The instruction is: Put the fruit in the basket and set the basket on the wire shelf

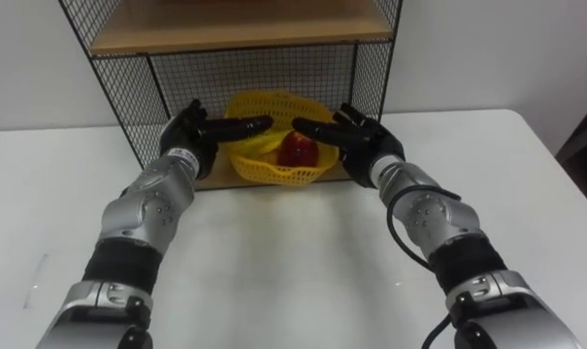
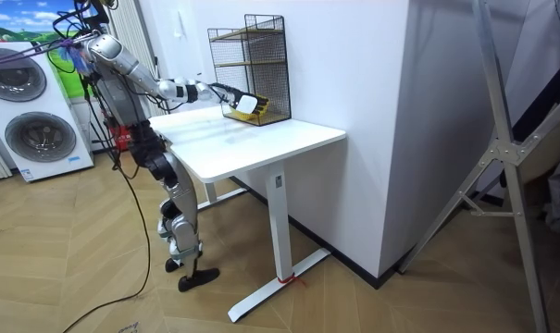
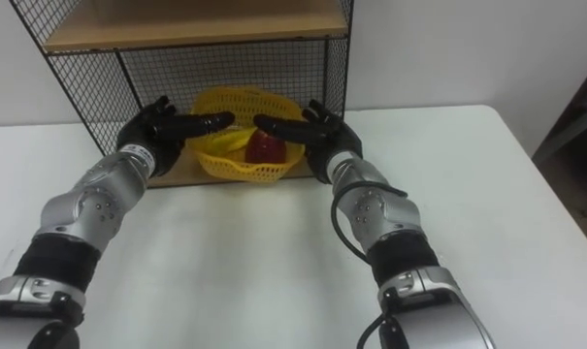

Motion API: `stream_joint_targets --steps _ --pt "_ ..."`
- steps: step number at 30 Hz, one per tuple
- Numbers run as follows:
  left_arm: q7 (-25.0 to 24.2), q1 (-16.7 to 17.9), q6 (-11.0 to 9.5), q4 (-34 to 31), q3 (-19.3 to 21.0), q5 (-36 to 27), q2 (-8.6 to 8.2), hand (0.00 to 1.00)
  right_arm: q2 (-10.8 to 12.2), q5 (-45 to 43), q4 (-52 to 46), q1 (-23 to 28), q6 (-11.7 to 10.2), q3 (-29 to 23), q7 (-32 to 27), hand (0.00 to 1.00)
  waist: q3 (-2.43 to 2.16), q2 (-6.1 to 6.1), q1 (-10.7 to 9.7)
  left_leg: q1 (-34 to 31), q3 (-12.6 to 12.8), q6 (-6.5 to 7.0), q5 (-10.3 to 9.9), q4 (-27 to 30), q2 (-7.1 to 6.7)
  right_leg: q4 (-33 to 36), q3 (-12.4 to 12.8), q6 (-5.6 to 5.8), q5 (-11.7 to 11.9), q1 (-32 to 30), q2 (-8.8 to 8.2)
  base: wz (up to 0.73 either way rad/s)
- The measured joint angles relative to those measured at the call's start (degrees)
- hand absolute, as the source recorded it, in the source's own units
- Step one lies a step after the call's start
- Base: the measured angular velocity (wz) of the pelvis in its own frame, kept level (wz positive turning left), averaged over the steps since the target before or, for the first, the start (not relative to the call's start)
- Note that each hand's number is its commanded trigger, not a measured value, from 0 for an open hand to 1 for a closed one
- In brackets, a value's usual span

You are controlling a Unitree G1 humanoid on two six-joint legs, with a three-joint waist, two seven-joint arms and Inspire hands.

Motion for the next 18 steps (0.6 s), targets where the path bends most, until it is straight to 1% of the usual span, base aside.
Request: stream_joint_targets --steps 4,6,13,18 --pt "-0.4 0.0 0.0 0.0 0.0 0.0 1.29 0.0 -0.01 -0.86 0.0 0.0 0.07 0.0 0.14 0.0 -0.01 0.07 -0.01 0.0 0.0 0.0 0.0 0.01 0.0 0.02 0.02 0.0 0.0 0.0 0.06 0.0" --pt "-0.7 0.0 -0.01 0.01 0.01 0.02 1.58 0.0 -0.01 -0.81 0.0 0.0 0.07 0.0 0.14 0.0 -0.01 0.14 0.0 0.02 0.0 0.0 0.0 0.02 -0.01 0.02 -0.04 0.01 0.01 0.0 0.07 0.0" --pt "-0.76 0.0 -0.09 -0.03 0.01 0.0 1.72 0.0 -0.12 -0.81 -0.07 0.0 0.06 0.01 0.45 0.0 -0.04 0.72 -0.03 0.06 0.0 0.0 0.0 0.05 -0.02 0.1 -0.04 0.01 0.01 -0.06 -0.02 0.0" --pt "-0.72 0.0 -0.17 -1.33 0.0 -0.03 1.73 0.0 -0.12 -0.64 -0.22 0.01 0.06 0.07 0.44 0.0 -0.04 0.72 -0.03 0.07 0.0 -0.01 0.01 0.05 -0.01 0.02 -0.07 0.0 0.01 -0.09 -0.06 -0.01"
